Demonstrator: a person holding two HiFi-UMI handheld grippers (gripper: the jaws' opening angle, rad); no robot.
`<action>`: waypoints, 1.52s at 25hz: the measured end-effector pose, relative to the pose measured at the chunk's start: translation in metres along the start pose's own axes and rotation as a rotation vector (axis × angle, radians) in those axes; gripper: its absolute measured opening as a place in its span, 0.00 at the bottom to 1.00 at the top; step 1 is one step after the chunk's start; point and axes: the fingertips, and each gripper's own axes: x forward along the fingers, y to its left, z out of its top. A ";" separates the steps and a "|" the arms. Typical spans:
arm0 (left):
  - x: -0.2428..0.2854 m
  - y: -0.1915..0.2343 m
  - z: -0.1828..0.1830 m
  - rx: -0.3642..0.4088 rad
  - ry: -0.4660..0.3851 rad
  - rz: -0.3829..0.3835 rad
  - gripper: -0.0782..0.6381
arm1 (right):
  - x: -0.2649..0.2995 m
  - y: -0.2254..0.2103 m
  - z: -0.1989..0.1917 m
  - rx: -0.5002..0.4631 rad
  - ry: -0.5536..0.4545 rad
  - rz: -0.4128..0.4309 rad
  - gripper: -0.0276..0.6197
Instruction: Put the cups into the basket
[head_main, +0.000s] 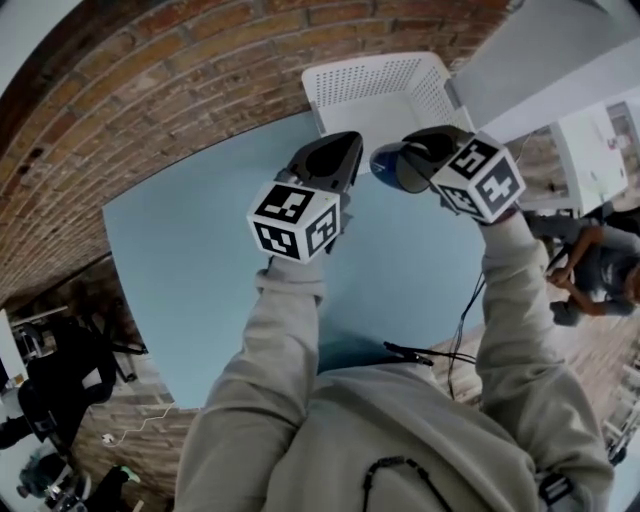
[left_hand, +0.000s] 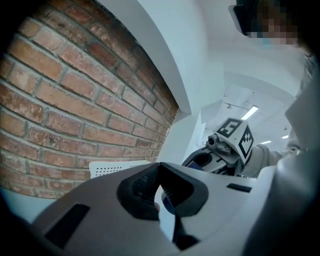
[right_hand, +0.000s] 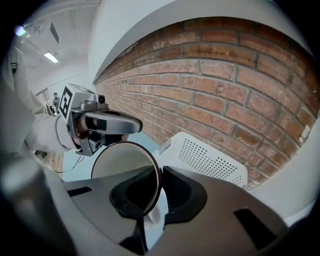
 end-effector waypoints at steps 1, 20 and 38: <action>0.003 0.007 0.001 -0.002 -0.001 0.006 0.10 | 0.004 -0.005 0.004 -0.004 0.000 0.001 0.11; 0.046 0.085 -0.037 -0.043 0.044 0.082 0.10 | 0.142 -0.057 -0.006 -0.024 0.180 0.098 0.11; 0.045 0.106 -0.052 -0.097 0.053 0.145 0.10 | 0.241 -0.059 -0.066 -0.051 0.386 0.196 0.11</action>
